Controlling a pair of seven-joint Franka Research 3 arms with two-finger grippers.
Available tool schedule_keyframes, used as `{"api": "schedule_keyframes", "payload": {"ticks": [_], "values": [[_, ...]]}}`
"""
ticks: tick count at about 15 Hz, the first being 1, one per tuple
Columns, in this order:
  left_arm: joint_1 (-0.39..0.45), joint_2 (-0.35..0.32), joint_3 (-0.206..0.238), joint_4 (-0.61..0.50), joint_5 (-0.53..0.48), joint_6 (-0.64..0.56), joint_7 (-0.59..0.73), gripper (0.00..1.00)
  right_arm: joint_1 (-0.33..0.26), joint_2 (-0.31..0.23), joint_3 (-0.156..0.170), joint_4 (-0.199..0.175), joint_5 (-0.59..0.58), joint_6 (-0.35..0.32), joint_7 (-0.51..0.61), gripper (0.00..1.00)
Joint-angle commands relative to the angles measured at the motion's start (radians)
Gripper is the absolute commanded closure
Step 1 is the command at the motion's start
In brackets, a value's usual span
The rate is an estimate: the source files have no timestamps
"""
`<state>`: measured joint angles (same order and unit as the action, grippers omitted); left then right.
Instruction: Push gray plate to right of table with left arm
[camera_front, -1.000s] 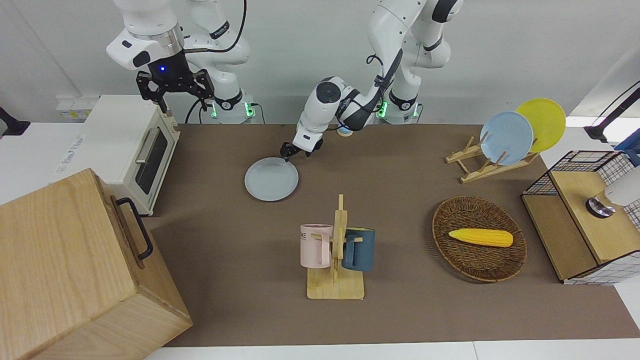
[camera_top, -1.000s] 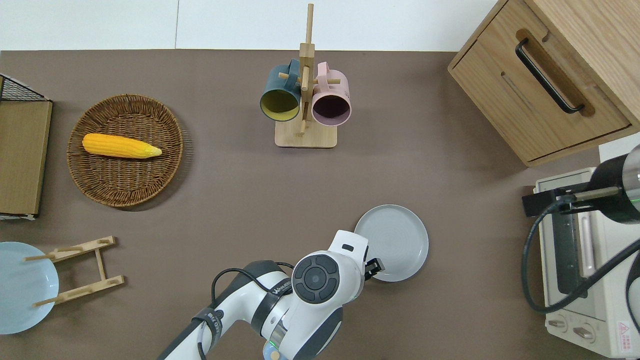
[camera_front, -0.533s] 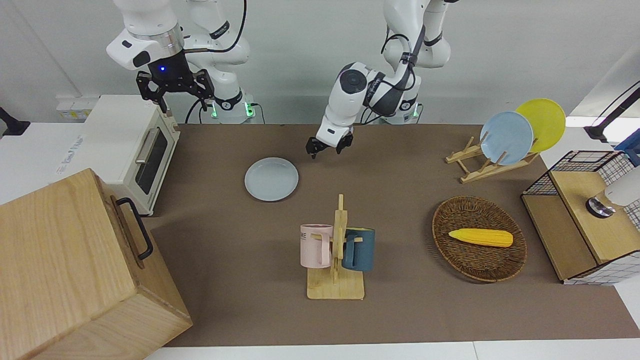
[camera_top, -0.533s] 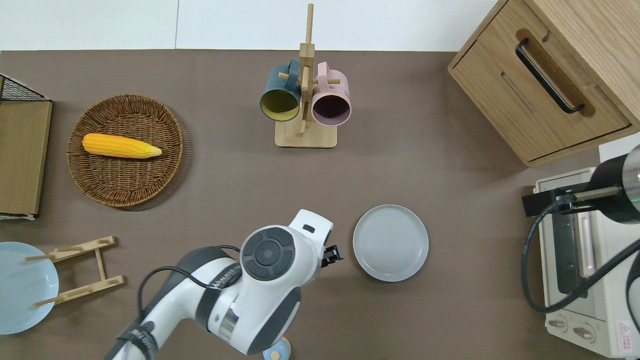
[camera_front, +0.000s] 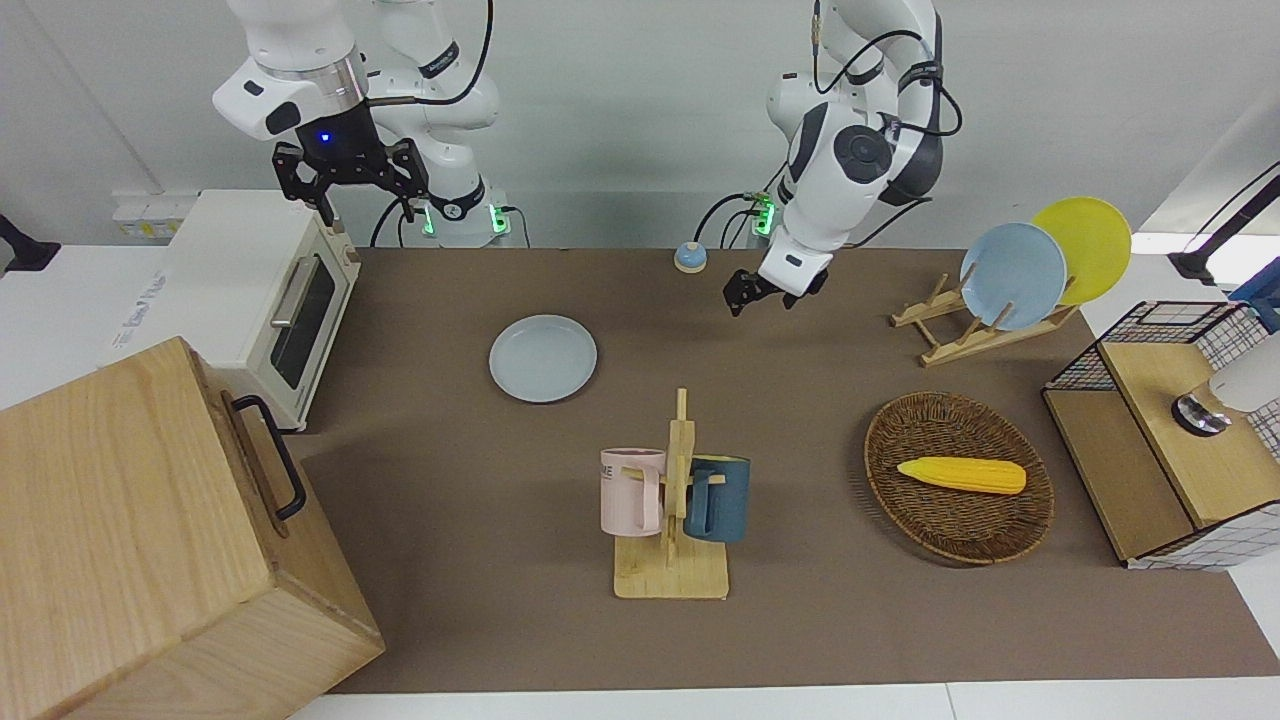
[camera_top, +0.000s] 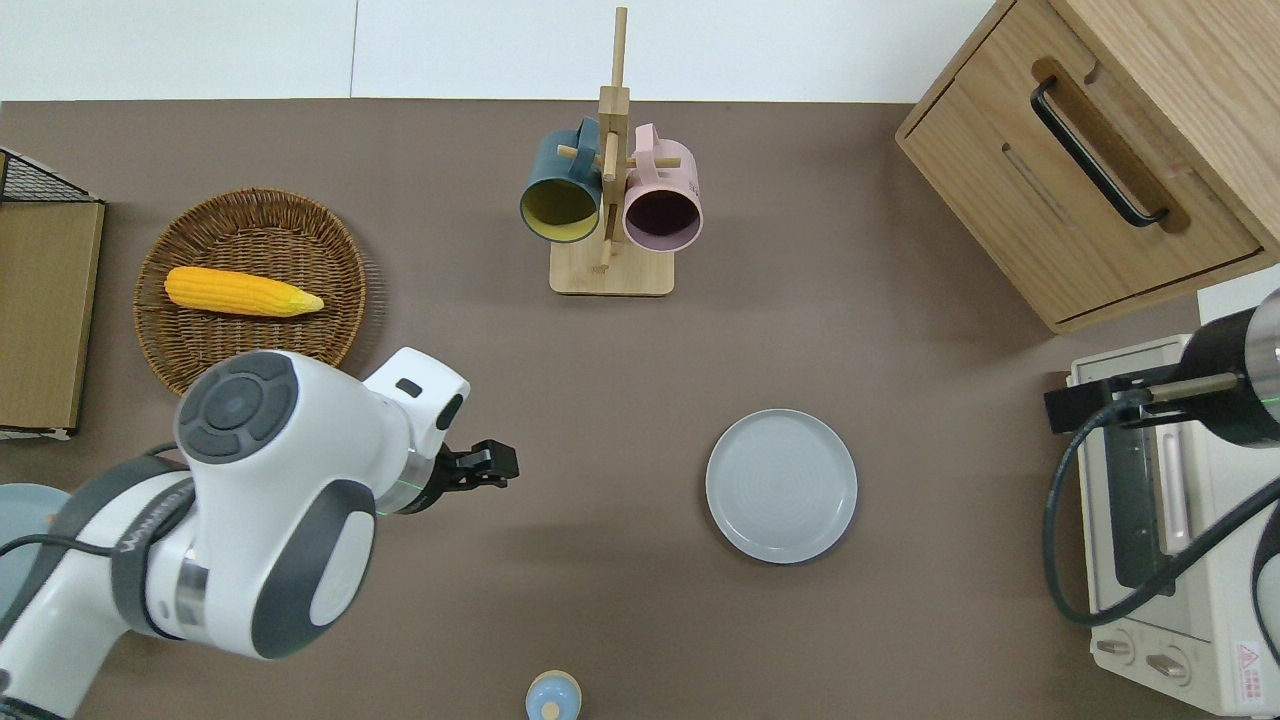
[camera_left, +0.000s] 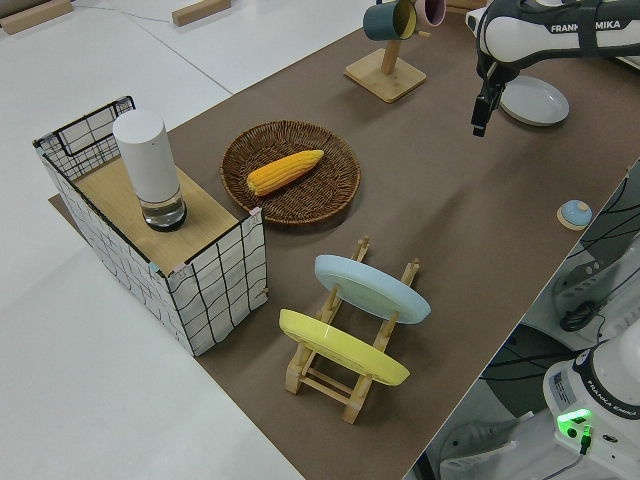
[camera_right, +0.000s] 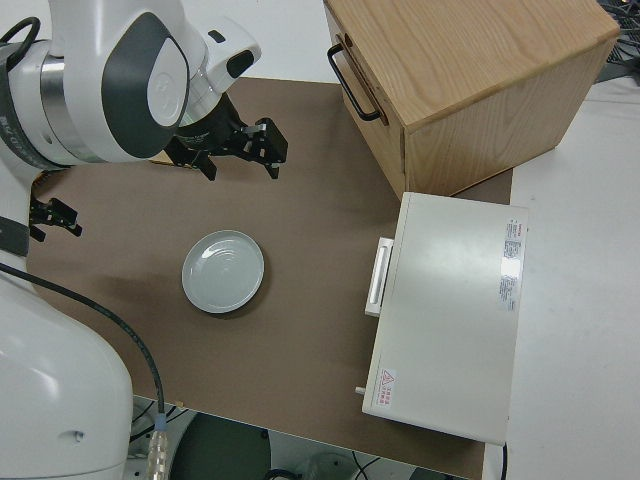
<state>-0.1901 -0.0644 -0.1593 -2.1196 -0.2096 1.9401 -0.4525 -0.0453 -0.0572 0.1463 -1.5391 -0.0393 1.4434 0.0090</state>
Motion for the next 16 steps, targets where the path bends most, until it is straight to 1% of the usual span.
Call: {"api": "schedule_keyframes", "payload": {"ticks": [1,3,6,7,9,10,11,14,16], "values": [[-0.009,-0.009,0.075,0.078,0.05,-0.133,0.038,0.01,-0.007,-0.007,0.001,-0.004,0.002,-0.001,-0.02,0.005],[-0.009,-0.009,0.096,0.127,0.111,-0.196,0.063,0.01,-0.007,-0.007,0.002,-0.004,0.002,-0.001,-0.02,0.005],[-0.009,-0.009,0.138,0.193,0.121,-0.253,0.101,0.01,-0.007,-0.007,0.002,-0.004,0.002,-0.001,-0.02,0.005],[-0.009,-0.009,0.151,0.21,0.139,-0.266,0.106,0.01,-0.007,-0.007,0.003,-0.004,0.002,-0.001,-0.02,0.005],[-0.009,-0.034,0.188,0.221,0.217,-0.268,0.135,0.01,-0.007,-0.007,0.002,-0.004,0.002,-0.001,-0.02,0.005],[-0.009,-0.035,0.219,0.222,0.22,-0.268,0.187,0.01,-0.007,-0.007,0.001,-0.004,0.002,-0.001,-0.02,0.005],[-0.009,-0.04,0.231,0.233,0.22,-0.268,0.219,0.01,-0.007,-0.007,0.001,-0.004,0.002,-0.001,-0.02,0.005],[-0.006,-0.041,0.253,0.305,0.222,-0.296,0.279,0.01,-0.007,-0.007,0.002,-0.004,0.002,-0.001,-0.02,0.005],[-0.006,-0.041,0.256,0.339,0.222,-0.306,0.282,0.01,-0.007,-0.007,0.003,-0.004,0.002,-0.001,-0.02,0.005]]}}
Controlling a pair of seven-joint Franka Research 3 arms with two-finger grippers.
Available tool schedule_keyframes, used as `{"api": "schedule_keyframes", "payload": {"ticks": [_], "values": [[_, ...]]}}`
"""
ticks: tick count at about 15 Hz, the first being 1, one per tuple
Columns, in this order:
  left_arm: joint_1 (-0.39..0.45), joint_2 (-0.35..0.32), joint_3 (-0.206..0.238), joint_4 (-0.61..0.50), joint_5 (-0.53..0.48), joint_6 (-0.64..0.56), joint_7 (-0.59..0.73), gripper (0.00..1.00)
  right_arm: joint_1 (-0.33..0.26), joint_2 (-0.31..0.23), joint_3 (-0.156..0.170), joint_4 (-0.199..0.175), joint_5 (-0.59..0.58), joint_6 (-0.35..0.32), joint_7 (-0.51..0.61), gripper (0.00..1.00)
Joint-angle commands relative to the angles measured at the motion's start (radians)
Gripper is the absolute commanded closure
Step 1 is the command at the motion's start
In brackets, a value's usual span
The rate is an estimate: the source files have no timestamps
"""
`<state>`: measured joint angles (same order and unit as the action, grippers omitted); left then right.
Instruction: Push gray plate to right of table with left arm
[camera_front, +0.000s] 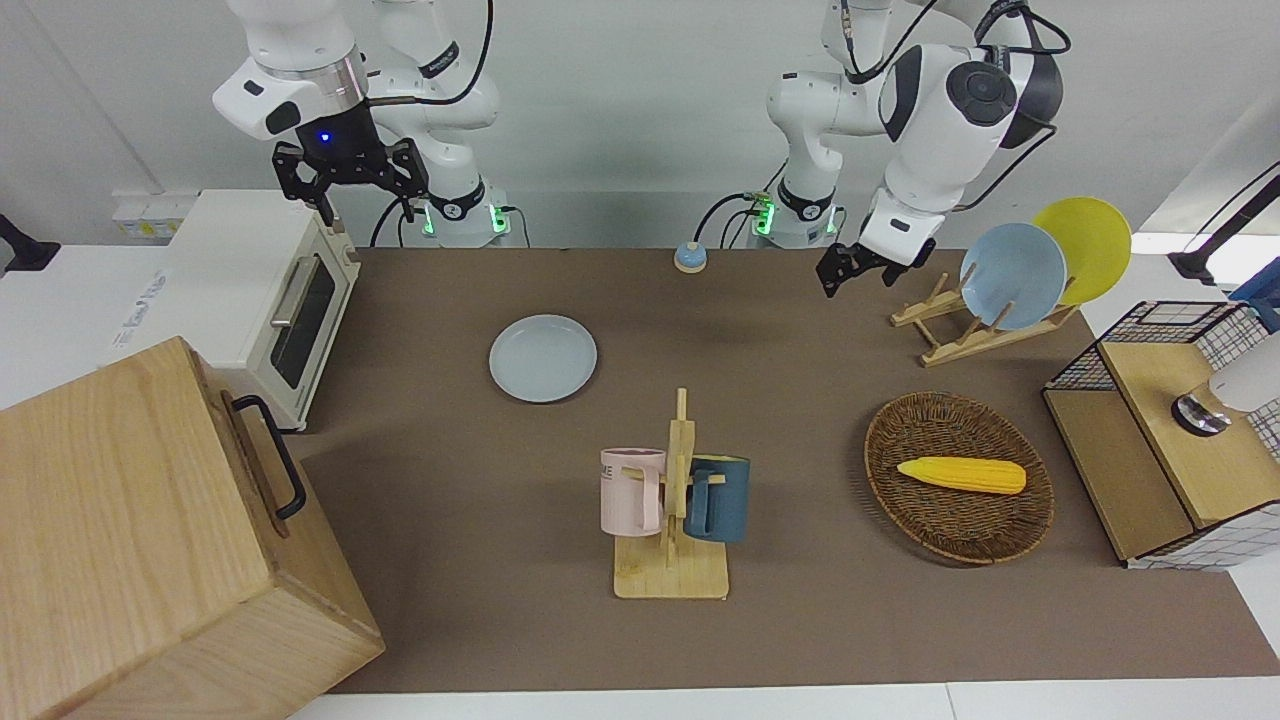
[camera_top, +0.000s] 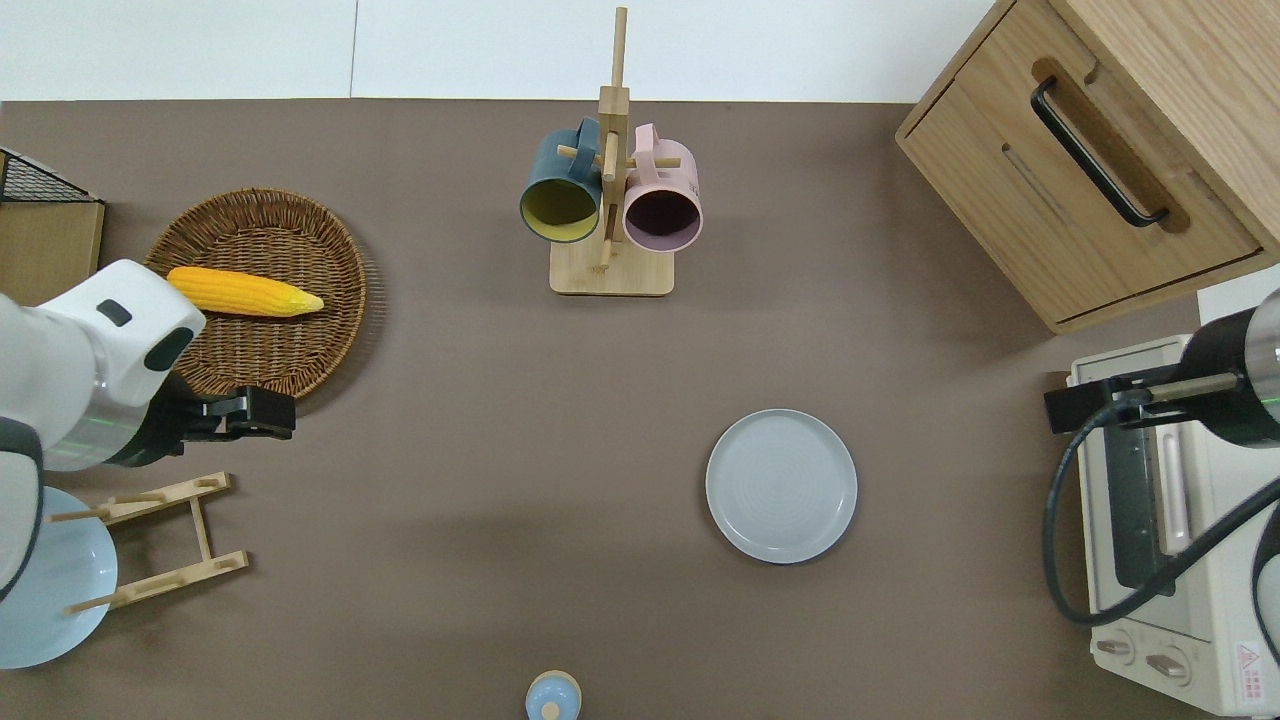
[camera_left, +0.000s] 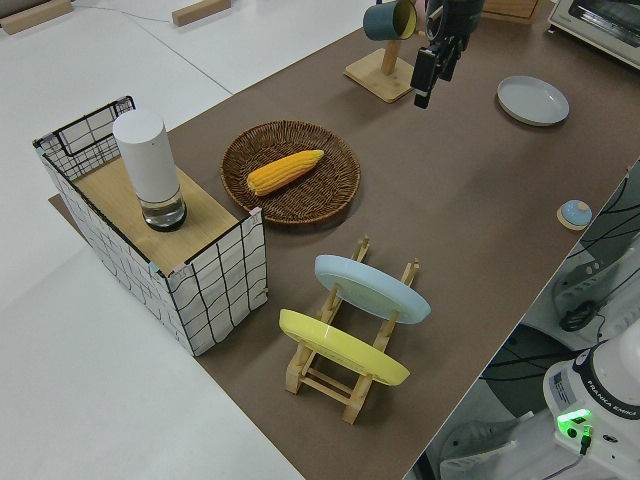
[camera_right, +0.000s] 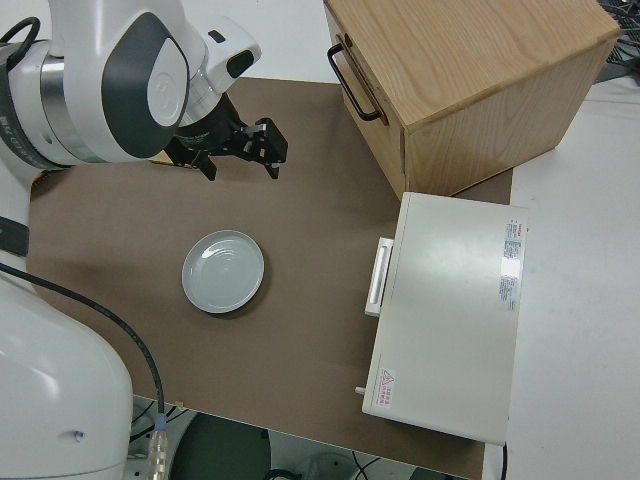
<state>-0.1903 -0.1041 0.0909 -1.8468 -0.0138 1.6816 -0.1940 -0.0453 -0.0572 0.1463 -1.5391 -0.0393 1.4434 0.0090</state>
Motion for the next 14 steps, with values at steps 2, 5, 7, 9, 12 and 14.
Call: {"api": "schedule_keyframes", "payload": {"ticks": [2,5,7,9,12,14], "values": [[-0.003,-0.002,0.006,0.102,0.026,-0.062,0.022,0.01,-0.007,-0.007,0.002,-0.004,0.002,-0.001,-0.02,0.005],[-0.001,-0.002,-0.01,0.142,0.025,-0.066,0.016,0.01,-0.007,-0.007,0.002,-0.004,0.002,-0.001,-0.02,0.005],[-0.001,0.0,-0.008,0.161,0.022,-0.074,0.01,0.01,-0.007,-0.007,0.001,-0.004,0.002,-0.001,-0.02,0.005],[0.009,0.001,-0.002,0.161,0.014,-0.072,0.008,0.01,-0.007,-0.007,0.002,-0.004,0.002,-0.001,-0.02,0.005],[0.018,0.001,-0.01,0.161,0.014,-0.072,0.007,0.01,-0.007,-0.007,0.001,-0.004,0.002,-0.001,-0.02,0.005],[0.02,0.001,-0.008,0.162,0.012,-0.072,0.007,0.01,-0.007,-0.007,0.001,-0.004,0.002,-0.001,-0.02,0.005]]}}
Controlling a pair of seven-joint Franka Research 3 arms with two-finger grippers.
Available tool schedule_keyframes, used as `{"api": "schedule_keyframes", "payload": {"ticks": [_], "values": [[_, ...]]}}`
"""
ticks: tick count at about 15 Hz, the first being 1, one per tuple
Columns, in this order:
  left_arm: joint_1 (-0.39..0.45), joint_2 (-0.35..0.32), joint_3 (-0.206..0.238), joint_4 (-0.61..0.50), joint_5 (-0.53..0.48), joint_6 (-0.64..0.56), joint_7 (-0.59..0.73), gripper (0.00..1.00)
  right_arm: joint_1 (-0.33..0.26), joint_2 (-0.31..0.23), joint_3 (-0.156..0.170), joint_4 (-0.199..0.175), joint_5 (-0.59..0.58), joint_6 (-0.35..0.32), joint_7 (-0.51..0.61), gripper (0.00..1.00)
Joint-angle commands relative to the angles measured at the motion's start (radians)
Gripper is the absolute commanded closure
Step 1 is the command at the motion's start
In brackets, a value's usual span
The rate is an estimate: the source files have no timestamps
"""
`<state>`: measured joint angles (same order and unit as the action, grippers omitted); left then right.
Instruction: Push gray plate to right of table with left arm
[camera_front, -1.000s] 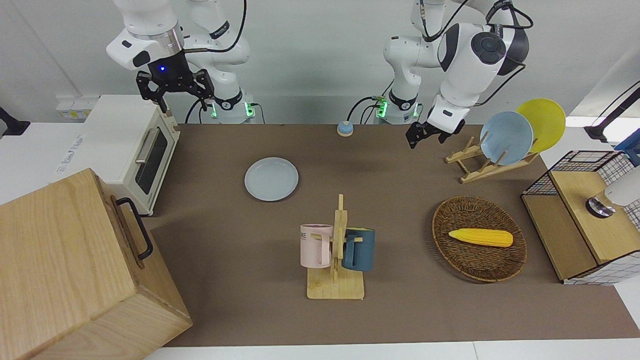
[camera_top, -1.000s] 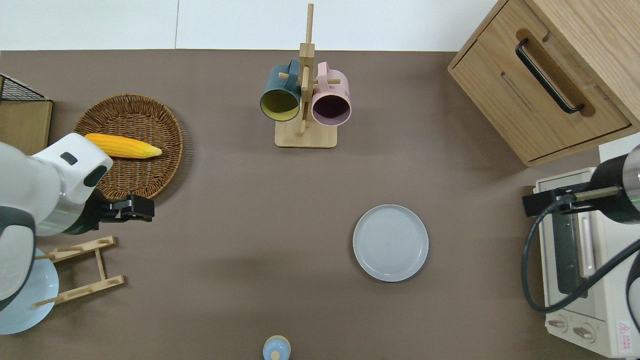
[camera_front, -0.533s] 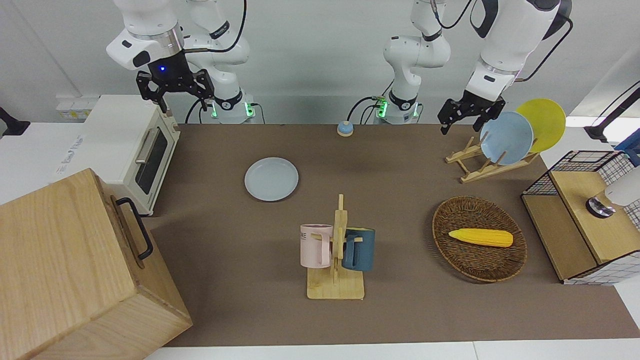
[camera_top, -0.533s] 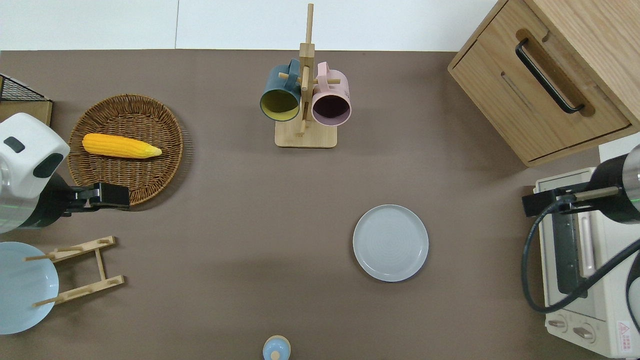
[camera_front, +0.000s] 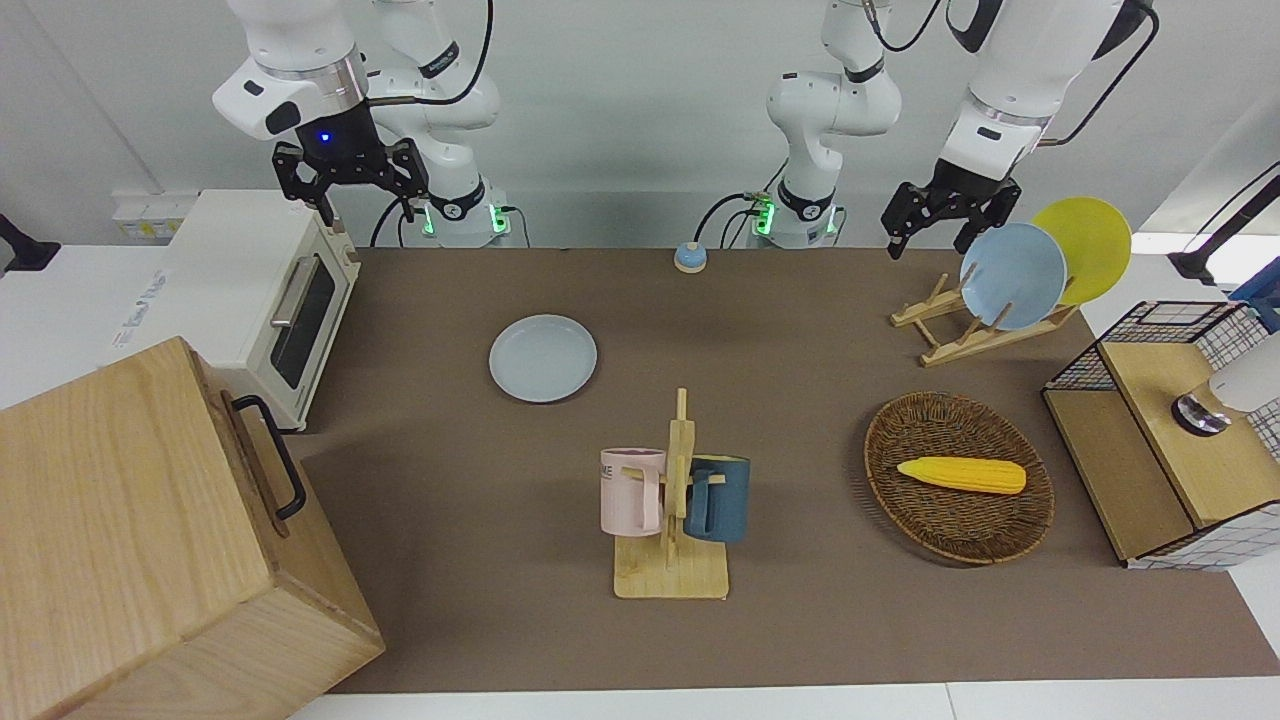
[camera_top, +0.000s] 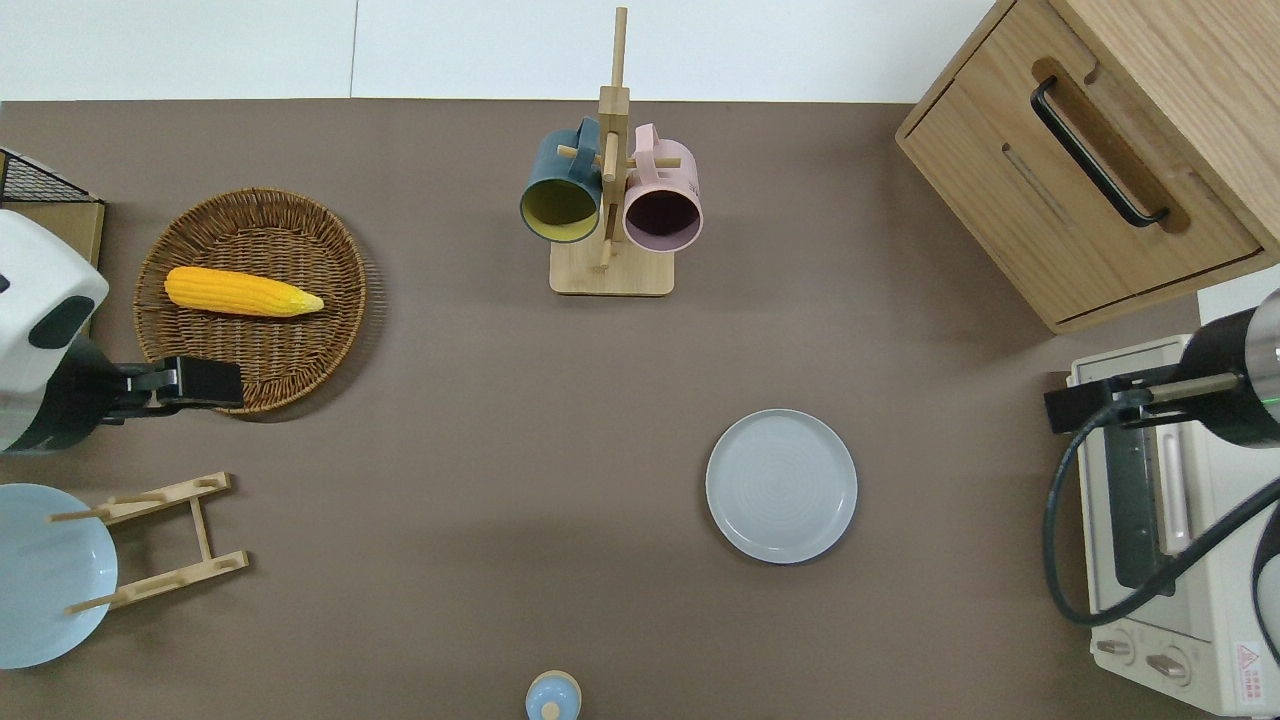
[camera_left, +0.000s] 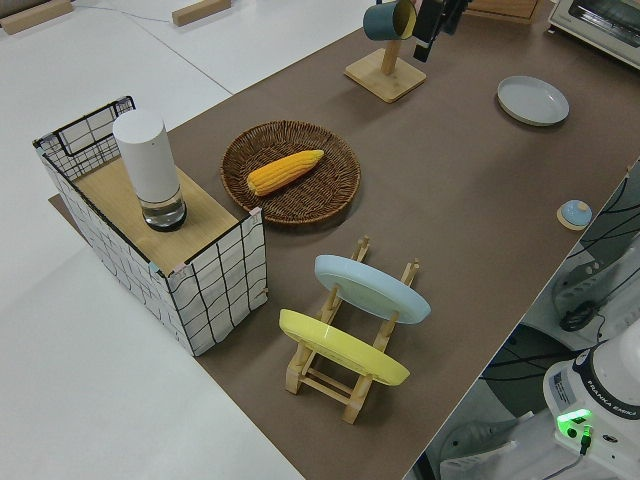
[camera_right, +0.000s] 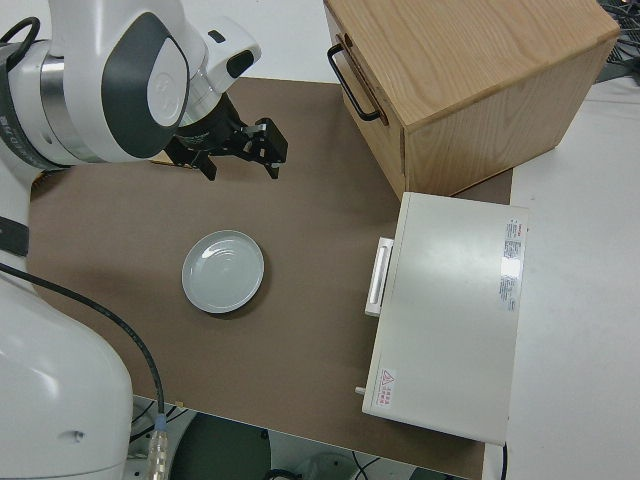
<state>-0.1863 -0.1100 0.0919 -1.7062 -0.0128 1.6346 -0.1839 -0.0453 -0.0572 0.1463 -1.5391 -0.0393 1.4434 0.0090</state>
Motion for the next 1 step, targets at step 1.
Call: {"api": "schedule_keyframes", "payload": {"ticks": [1], "values": [[0.016,0.007,-0.011,0.022,0.011,-0.025,-0.005,0.01,-0.007,-0.007,0.001,-0.004,0.002,-0.001,-0.02,0.005]]}}
